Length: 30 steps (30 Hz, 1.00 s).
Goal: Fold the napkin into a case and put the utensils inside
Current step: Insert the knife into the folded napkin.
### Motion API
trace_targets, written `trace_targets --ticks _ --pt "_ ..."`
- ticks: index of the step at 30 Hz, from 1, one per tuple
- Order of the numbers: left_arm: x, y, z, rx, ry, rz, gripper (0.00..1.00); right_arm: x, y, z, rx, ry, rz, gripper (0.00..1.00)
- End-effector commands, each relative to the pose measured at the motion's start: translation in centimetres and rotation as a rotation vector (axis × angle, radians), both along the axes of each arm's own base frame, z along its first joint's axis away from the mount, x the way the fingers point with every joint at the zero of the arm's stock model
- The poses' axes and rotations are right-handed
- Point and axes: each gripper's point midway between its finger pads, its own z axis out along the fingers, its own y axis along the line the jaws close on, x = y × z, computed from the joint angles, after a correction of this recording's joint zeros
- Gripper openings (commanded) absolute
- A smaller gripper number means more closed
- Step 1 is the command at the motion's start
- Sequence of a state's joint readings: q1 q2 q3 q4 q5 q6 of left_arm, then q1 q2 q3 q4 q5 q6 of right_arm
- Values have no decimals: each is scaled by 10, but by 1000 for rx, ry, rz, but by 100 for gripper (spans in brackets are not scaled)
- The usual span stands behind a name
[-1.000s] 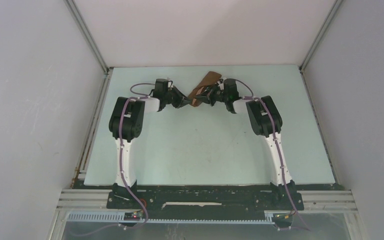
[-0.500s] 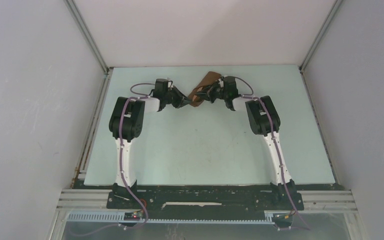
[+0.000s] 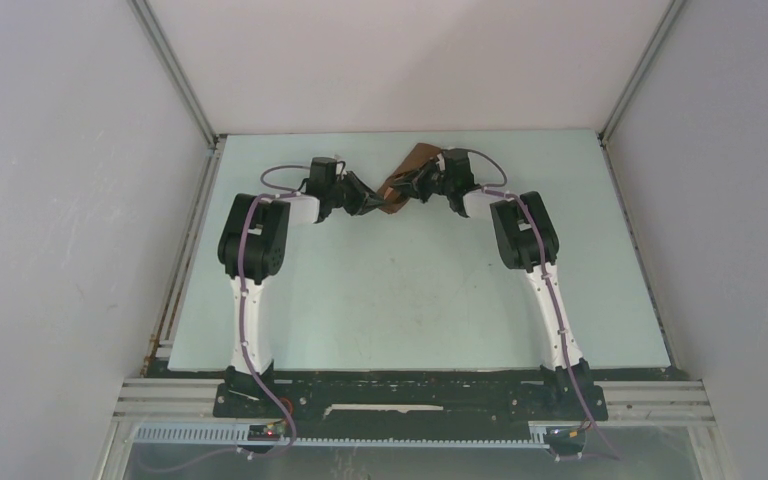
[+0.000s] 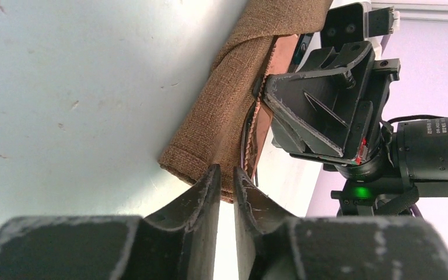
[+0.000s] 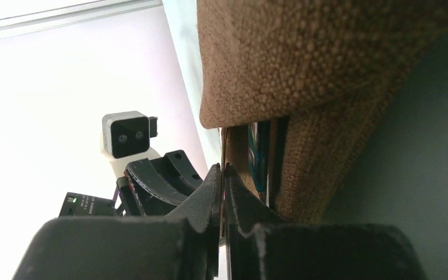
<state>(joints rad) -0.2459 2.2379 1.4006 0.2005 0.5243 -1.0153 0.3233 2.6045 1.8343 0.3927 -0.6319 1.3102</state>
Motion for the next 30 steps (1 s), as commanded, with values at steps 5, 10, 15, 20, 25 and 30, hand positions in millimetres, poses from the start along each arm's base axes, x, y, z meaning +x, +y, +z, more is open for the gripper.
trace_targets --ticks 5,10,15,20,25,30 --pt "-5 7 40 55 -116 -22 26 12 -4 19 -77 -72 -34 21" --pt "-5 7 51 61 -148 -33 16 5 -6 21 -146 -52 -44 32" --pt "-4 6 48 49 -137 -27 15 -3 -2 32 -175 -56 -37 37" --pt "-2 5 52 46 -147 -28 17 -8 -3 45 -240 -44 -49 39" --pt "-1 2 58 41 -167 -39 20 -9 -4 45 -294 19 -62 40" --pt "-3 -3 59 34 -172 -67 22 -14 -5 44 -340 63 -60 40"
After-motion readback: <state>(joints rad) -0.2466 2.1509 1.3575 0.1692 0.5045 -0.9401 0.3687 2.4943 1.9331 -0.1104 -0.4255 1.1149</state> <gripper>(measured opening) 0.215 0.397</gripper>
